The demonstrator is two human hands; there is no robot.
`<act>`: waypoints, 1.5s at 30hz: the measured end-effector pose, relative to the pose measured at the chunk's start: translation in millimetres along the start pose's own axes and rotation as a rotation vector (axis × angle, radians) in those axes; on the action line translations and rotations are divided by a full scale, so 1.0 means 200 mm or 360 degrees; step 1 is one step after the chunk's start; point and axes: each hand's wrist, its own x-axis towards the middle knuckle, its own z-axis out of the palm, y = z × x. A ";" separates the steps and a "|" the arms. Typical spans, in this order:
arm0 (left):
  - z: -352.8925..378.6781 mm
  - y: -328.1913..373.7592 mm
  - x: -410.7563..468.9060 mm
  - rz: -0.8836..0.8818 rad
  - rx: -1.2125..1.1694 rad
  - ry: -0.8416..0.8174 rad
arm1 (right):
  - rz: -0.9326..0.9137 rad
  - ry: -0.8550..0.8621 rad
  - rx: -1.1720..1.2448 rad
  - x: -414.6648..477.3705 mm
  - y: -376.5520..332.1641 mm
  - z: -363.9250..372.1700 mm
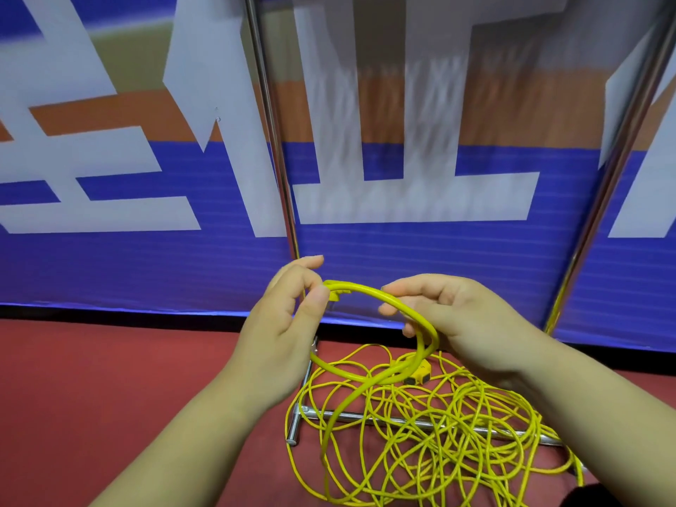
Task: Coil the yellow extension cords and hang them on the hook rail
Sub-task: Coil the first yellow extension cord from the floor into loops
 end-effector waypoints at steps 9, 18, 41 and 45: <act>0.04 0.01 0.01 -0.0333 -0.0425 0.0082 | 0.0018 -0.0045 0.0354 -0.01 0.00 0.04; 0.05 0.04 0.01 -0.0678 -0.0870 0.0199 | -0.0248 0.0260 -0.0219 0.03 0.06 0.04; -0.03 -0.07 0.05 -0.1052 -0.1125 0.0463 | -0.0273 0.0860 0.0224 0.07 0.05 0.04; -0.04 -0.04 0.03 -0.0926 -0.1150 0.0265 | -0.0222 0.0833 0.0143 0.08 0.07 0.01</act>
